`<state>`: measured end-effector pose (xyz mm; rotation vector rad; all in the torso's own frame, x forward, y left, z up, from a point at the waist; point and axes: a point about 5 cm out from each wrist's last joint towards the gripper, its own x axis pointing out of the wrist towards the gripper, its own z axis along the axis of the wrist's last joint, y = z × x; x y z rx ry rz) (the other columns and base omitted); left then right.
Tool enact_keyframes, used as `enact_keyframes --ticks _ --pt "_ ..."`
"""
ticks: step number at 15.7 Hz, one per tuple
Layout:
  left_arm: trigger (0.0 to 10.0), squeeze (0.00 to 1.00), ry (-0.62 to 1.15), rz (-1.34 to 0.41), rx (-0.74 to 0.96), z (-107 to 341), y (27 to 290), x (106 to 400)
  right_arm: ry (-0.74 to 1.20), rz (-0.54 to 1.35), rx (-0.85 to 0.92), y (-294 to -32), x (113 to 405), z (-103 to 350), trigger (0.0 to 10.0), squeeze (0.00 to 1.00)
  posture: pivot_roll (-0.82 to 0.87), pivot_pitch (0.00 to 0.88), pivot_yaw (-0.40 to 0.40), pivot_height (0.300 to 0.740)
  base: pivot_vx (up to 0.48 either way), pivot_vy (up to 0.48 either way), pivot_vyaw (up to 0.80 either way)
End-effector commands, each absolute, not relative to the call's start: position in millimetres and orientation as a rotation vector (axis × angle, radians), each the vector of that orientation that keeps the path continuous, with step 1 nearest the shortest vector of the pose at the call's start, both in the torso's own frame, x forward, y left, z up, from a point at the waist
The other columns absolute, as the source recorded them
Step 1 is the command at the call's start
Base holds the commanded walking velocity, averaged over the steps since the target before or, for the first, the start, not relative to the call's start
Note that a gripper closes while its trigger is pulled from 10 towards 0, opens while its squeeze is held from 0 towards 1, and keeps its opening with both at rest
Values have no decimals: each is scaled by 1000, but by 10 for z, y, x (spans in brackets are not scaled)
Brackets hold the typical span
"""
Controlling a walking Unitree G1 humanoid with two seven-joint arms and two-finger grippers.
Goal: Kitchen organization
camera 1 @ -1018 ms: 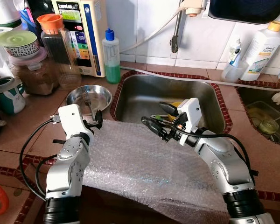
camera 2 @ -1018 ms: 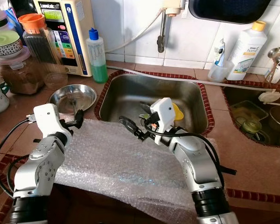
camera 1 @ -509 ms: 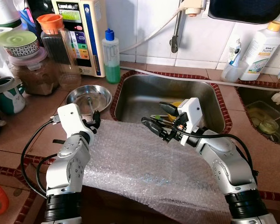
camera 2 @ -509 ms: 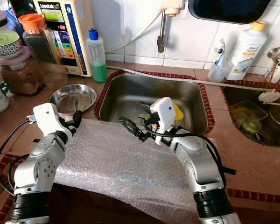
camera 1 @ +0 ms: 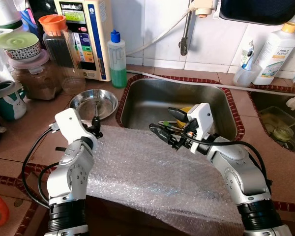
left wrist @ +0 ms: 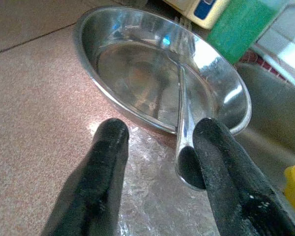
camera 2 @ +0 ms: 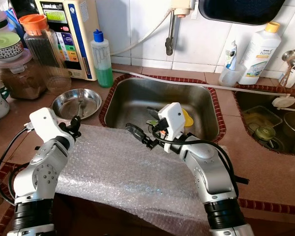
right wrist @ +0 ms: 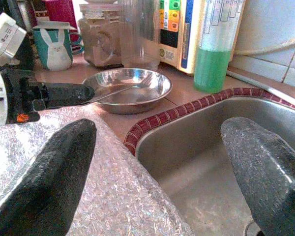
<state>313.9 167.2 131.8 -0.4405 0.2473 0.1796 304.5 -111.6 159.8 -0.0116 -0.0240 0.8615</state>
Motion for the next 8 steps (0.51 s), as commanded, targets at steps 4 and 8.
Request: enact_keyframes --ticks 4,8 --pt "0 0 243 205 -485 1348 1688 3165 -22 870 -28 -1104 3062 1617 10000 973 26 0 8 740 0 0 0" --pt "0 0 240 217 -520 1361 1700 3172 -18 872 -35 -1095 3064 1601 10000 973 32 0 6 740 0 0 0"
